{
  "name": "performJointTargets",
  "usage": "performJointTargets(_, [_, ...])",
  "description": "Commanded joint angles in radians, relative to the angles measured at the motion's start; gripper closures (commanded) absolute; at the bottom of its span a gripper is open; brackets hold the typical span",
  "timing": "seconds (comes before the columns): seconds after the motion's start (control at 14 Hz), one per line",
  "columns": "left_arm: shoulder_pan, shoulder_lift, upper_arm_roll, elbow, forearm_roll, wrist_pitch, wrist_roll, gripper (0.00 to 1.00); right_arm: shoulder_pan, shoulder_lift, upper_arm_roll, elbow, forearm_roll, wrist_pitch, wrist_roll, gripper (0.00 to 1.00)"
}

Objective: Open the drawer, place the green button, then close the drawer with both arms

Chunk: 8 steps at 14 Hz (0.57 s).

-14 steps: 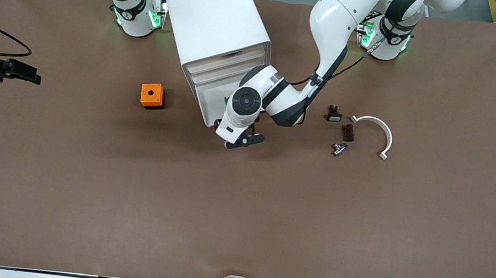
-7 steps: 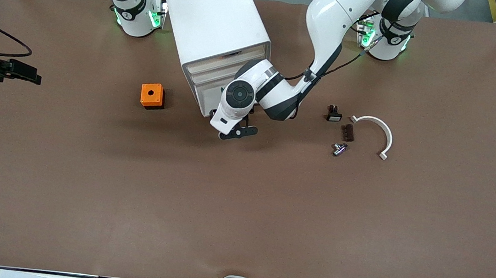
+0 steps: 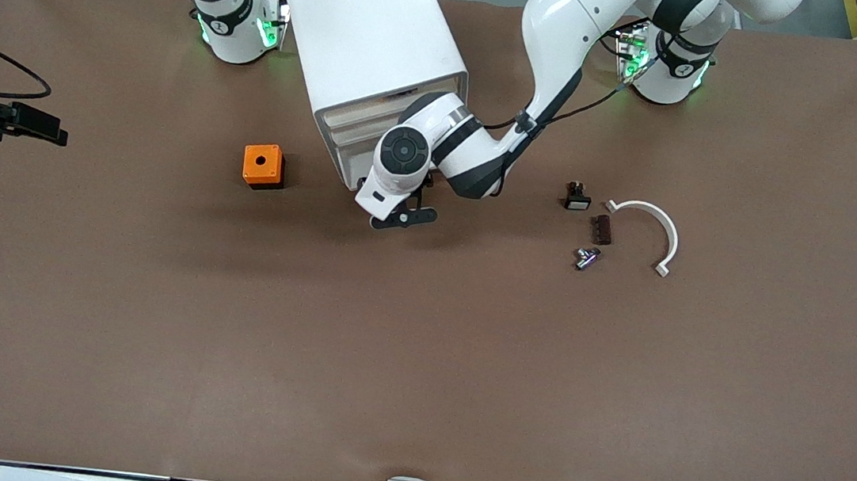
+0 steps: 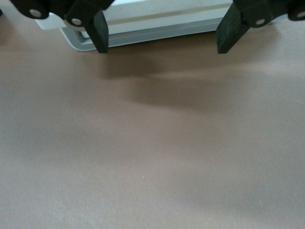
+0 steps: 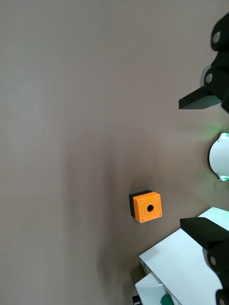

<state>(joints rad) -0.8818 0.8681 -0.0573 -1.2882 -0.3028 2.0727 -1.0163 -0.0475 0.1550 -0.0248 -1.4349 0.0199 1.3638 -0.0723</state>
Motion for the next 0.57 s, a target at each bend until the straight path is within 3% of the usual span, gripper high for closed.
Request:
performJointTargets(0.0, [-0.023,-0.020,0.001,-0.023,-0.019,-0.005,-0.004,0.00,-0.020,-0.005,0.014,0.068,-0.009,-0.014,0.012,0.00])
performJointTargets(0.5, [-0.037,-0.015,-0.001,-0.025,-0.096,-0.005,-0.004,0.00,-0.043,-0.012,0.011,0.090,-0.008,-0.015,0.014,0.00])
